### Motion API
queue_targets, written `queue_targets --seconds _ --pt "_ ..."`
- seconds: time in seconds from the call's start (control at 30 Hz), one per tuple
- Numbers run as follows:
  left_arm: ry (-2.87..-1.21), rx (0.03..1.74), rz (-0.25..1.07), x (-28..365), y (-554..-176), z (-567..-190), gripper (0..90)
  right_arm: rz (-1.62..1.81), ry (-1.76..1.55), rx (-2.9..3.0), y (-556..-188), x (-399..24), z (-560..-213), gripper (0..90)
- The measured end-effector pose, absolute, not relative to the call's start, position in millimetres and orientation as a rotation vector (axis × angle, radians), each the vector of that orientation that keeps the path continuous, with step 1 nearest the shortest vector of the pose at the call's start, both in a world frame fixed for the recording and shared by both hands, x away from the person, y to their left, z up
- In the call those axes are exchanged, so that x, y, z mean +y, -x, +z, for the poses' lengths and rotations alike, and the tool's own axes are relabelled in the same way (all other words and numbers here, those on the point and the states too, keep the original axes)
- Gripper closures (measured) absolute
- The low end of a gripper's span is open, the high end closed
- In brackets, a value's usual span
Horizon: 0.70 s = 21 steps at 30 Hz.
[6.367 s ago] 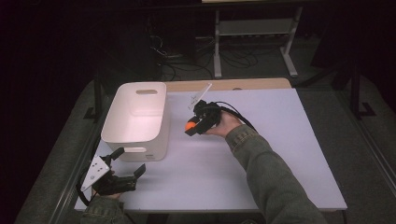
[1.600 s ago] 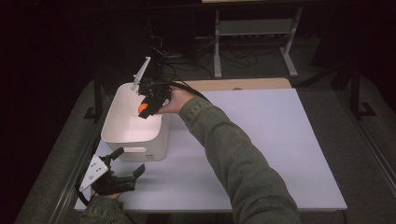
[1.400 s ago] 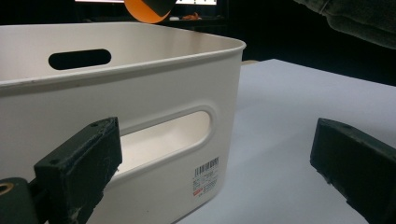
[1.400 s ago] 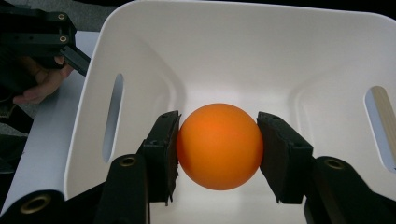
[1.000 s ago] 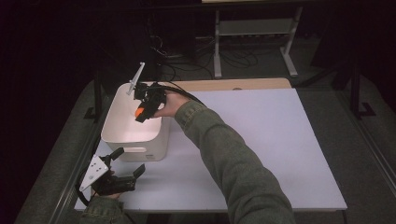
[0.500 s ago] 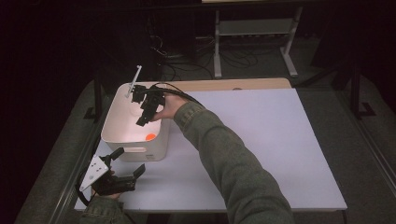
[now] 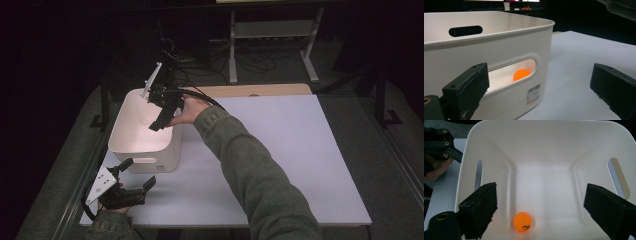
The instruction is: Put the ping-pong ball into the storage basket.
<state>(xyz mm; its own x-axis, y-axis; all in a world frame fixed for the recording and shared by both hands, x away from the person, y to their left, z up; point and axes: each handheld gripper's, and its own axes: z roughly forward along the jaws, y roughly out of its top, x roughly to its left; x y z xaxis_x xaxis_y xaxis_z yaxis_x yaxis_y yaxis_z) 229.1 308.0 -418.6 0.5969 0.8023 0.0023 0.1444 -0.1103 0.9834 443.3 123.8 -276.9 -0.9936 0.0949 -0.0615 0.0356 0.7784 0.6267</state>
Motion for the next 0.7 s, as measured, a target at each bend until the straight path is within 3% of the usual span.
queue_targets --seconds 0.27,0.7 --pt "-1.622 0.811 0.680 306.9 -229.9 -419.1 1.6 1.054 -0.167 2.835 -442.7 100.4 -272.0 1.0" --pt "-1.621 0.813 0.681 306.4 -230.3 -419.4 1.6 1.064 -0.238 2.790 -440.3 69.9 -273.4 0.0"
